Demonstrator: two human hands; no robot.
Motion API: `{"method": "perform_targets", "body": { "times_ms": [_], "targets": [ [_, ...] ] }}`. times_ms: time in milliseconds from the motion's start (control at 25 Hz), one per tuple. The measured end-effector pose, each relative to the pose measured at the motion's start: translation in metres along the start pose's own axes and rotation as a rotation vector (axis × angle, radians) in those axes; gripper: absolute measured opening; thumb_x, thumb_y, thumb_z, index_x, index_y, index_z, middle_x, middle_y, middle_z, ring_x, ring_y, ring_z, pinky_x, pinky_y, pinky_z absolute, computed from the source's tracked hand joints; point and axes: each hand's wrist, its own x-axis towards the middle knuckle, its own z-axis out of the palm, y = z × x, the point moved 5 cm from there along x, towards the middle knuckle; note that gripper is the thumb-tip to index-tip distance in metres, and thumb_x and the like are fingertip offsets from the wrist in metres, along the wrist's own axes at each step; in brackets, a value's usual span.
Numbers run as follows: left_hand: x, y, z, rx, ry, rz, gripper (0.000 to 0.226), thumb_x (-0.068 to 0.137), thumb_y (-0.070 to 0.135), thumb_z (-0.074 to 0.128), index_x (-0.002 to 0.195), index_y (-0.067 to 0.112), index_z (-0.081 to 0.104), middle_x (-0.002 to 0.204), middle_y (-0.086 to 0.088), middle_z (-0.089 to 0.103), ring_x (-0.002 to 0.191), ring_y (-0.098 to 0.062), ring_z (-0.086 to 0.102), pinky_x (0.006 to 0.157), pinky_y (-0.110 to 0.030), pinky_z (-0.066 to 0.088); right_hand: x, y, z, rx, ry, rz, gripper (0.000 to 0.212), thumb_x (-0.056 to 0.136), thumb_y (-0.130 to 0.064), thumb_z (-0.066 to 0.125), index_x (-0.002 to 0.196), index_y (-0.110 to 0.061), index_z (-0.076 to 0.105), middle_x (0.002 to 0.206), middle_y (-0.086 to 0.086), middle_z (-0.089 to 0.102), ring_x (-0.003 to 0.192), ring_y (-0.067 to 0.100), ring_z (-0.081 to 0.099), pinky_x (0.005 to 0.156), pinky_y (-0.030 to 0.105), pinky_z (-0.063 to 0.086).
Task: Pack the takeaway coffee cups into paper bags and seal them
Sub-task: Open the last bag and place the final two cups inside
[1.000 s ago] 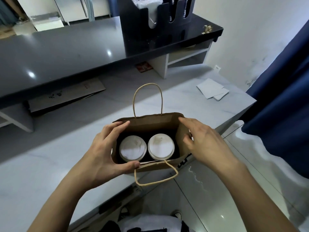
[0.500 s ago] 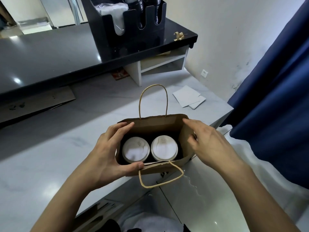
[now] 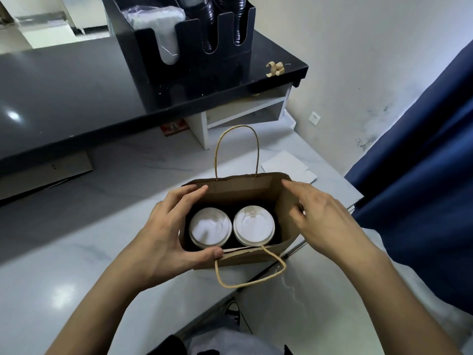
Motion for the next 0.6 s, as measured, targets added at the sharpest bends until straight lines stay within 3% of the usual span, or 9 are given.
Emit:
{"method": "perform_targets", "body": {
  "times_ms": [320, 600],
  "targets": [
    [0.041, -0.015, -0.008, 0.006, 0.022, -0.036, 0.108, 0.061, 0.078, 0.073, 0.154, 0.047, 0.026, 0.156, 0.028, 0.021, 0.144, -0.007, 0.029, 0.114, -0.033, 0.034, 0.06, 0.002, -0.004, -0.002, -0.019, -0.029, 0.058, 0.1, -0.018, 0.047, 0.155, -0.031, 0.037, 0.157, -0.012, 0.043, 0.128, 0.017, 0.054, 0.101, 0.033, 0.044],
    [0.061, -0.02, -0.013, 0.021, 0.084, -0.11, 0.109, 0.061, 0.08, 0.071, 0.154, 0.048, 0.024, 0.155, 0.03, 0.019, 0.144, -0.005, 0.028, 0.113, -0.03, 0.031, 0.106, 0.001, -0.005, -0.032, -0.057, -0.119, 0.059, 0.099, -0.018, 0.048, 0.155, -0.033, 0.036, 0.157, -0.014, 0.042, 0.127, 0.022, 0.054, 0.101, 0.04, 0.047]
  ]
}}
